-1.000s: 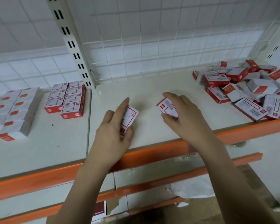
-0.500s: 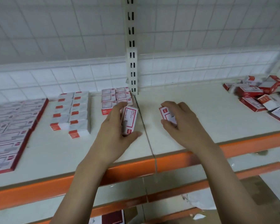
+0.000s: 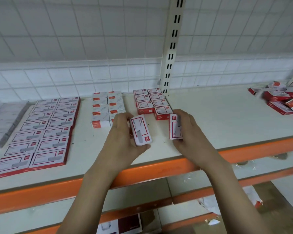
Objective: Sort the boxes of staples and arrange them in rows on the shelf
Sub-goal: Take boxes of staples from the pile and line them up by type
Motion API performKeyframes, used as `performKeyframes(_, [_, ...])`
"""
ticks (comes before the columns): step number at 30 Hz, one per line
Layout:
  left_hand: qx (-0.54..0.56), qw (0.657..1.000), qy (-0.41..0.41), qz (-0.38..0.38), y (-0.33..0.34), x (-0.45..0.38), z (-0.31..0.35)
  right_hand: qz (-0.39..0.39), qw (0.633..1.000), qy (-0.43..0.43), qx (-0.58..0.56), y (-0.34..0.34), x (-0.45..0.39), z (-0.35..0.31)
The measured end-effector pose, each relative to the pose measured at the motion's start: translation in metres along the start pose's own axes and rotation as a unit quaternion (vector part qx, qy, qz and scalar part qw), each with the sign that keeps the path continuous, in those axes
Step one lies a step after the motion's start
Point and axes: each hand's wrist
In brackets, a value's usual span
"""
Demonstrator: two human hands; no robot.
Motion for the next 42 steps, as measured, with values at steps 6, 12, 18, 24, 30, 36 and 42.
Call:
performKeyframes(6, [-0.02, 0.998, -0.004, 0.052, -0.005, 0.006, 0.003, 0.018, 1.0, -0.019, 0.017, 0.005, -0.003, -0.003])
performKeyframes(12, [-0.112, 0.991, 0.029, 0.065, -0.001, 0.005, 0.007, 0.058, 0.996, -0.042, 0.044, 0.006, -0.008, 0.006])
performKeyframes(18, [-0.151, 0.983, 0.011, 0.103, 0.008, 0.004, 0.008, 0.05, 0.998, -0.042, 0.025, 0.004, -0.011, 0.013])
performKeyframes(24, [-0.277, 0.956, 0.012, 0.099, 0.008, 0.007, 0.011, 0.043, 0.997, -0.065, 0.026, 0.004, -0.016, 0.019])
performKeyframes(30, [-0.246, 0.965, -0.013, 0.086, 0.009, 0.002, 0.009, 0.051, 0.996, -0.074, 0.011, 0.006, -0.023, 0.023])
performKeyframes(36, [-0.219, 0.97, 0.019, 0.103, 0.006, 0.004, -0.002, 0.034, 0.997, -0.061, -0.023, 0.012, -0.028, 0.022])
performKeyframes(42, [-0.235, 0.964, 0.033, 0.123, -0.017, 0.009, -0.01, 0.061, 0.994, -0.094, -0.01, 0.026, -0.029, 0.006])
Point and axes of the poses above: each hand's wrist, its own x-axis away from the middle knuckle, its own y-axis out of the palm, z = x × y, and after that the axes turned 2 degrees about z, right-handed
